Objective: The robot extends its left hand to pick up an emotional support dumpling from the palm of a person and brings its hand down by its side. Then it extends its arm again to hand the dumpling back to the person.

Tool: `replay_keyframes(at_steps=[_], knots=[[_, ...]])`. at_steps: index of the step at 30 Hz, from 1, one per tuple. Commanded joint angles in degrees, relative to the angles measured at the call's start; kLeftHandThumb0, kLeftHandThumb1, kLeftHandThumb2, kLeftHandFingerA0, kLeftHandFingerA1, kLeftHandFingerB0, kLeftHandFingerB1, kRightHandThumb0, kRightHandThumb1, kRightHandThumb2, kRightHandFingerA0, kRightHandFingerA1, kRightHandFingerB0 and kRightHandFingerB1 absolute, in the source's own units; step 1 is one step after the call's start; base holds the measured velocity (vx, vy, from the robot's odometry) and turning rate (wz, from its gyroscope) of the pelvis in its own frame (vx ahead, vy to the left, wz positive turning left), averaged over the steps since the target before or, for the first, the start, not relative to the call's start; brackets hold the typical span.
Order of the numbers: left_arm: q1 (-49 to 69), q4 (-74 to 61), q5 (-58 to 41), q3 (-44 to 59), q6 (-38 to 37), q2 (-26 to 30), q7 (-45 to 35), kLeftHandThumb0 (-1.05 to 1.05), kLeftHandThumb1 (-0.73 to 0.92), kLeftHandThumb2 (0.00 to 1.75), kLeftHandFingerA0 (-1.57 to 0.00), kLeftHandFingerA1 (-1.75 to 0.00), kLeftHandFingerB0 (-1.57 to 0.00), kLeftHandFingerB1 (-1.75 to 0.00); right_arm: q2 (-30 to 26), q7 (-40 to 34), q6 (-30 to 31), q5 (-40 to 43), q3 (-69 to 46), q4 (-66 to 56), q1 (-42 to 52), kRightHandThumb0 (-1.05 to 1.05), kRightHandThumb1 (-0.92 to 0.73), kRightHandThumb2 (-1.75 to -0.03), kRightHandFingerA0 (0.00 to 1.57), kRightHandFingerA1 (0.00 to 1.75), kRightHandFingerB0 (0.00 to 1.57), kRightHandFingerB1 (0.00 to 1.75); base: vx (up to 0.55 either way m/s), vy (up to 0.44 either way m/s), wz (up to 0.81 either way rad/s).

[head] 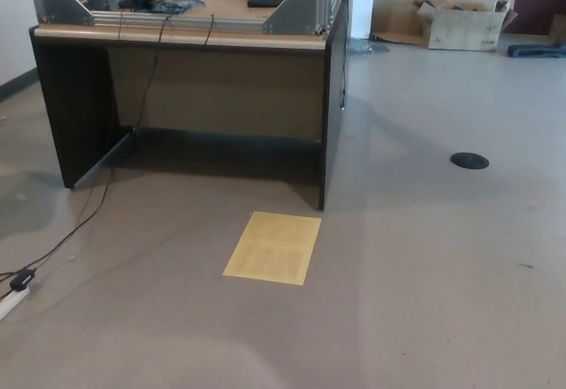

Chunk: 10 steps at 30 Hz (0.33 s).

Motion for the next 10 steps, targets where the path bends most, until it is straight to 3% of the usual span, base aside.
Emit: replay_keyframes(at_steps=[1, 6, 7, 10], knots=[[2.08, 7.05, 9.30, -2.25, -19.43, -1.31, 15.65, -0.42, 0.43, 0.53, -0.22, -0.33, -0.19, -0.28, -0.98, 1.25, -3.11, 2.80, -1.85, -2.56, 6.18, -0.33, -0.60, -0.58, 0.71, 0.49, 0.40, 0.35, 0.00, 0.000, 0.00], [2.58, 8.85, 8.37, -3.08, -20.25, -1.15, 15.78, -0.41, 0.43, 0.53, -0.20, -0.33, -0.20, -0.28, -1.28, 1.60, -4.08, 2.90, -2.33, -2.67, 7.90, -0.33, -0.60, -0.58, 0.71, 0.49, 0.41, 0.35, 0.00, 0.000, 0.00], [3.96, 7.54, 10.55, -3.91, -19.28, -1.47, 18.80, -0.32, 0.47, 0.60, -0.29, -0.39, -0.26, -0.33, -1.25, 1.69, -4.33, 2.80, -2.32, -2.83, 9.10, -0.35, -0.61, -0.58, 0.68, 0.49, 0.39, 0.35, 0.00, 0.000, 0.00], [6.01, 6.14, 13.50, -5.46, -18.12, -1.76, 23.59, -0.31, 0.49, 0.61, -0.27, -0.39, -0.24, -0.33, -1.12, 2.15, -4.28, 2.92, -2.51, -2.76, 10.90, -0.35, -0.60, -0.58, 0.69, 0.49, 0.39, 0.35, 0.00, 0.000, 0.00]])
